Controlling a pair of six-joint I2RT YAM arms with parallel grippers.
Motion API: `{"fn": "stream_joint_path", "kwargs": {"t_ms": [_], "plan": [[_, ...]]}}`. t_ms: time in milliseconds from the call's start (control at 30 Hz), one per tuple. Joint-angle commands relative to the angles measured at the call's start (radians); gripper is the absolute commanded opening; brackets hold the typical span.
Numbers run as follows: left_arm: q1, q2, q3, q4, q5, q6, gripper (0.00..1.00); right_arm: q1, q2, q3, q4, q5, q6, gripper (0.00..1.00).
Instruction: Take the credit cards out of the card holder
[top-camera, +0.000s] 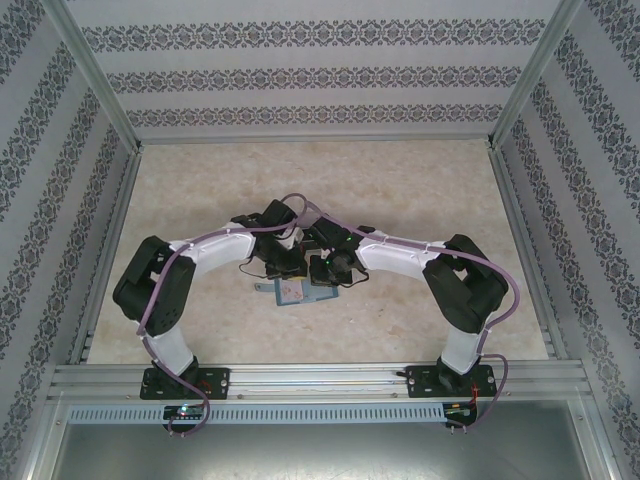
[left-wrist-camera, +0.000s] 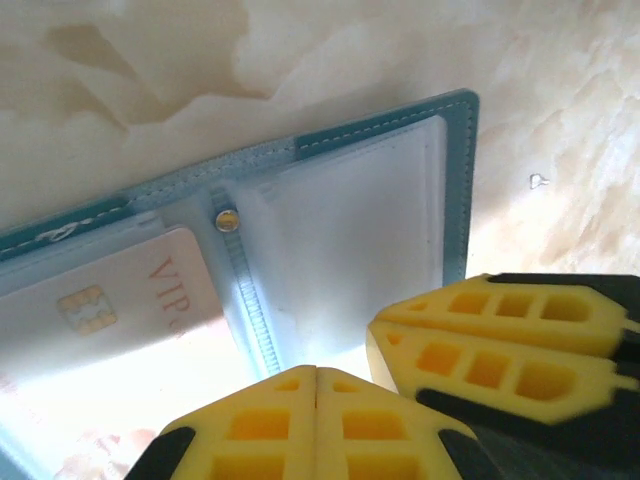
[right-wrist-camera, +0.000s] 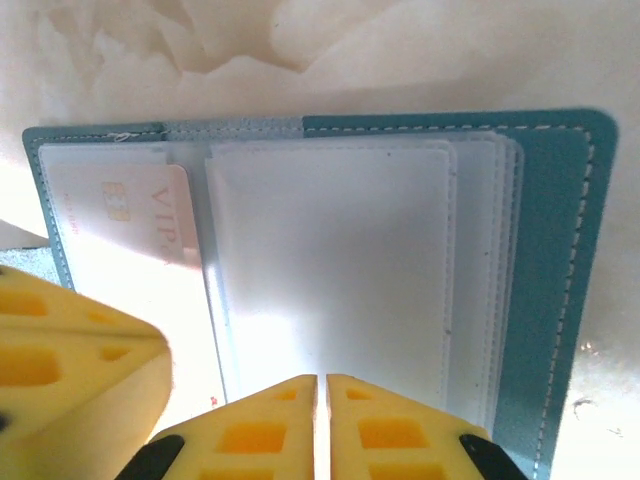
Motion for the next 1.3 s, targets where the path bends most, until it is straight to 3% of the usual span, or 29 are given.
{"fn": "stream_joint_path", "kwargs": {"t_ms": [0, 800, 1267], "plan": [[0.010, -0.047, 0.004, -0.075, -0.056, 0.041, 0.01, -0.005, 0.003, -0.006, 0.019, -0.029, 0.017, 0.12], [0.089, -0.085, -0.150, -0.050, -0.060, 0.054, 0.00, -0.004, 0.102, 0.092, 0.133, -0.170, 0.042, 0.16], [0.091, -0.075, -0.158, -0.054, -0.071, 0.063, 0.00, -0.004, 0.153, 0.114, 0.115, -0.164, 0.027, 0.30]]}}
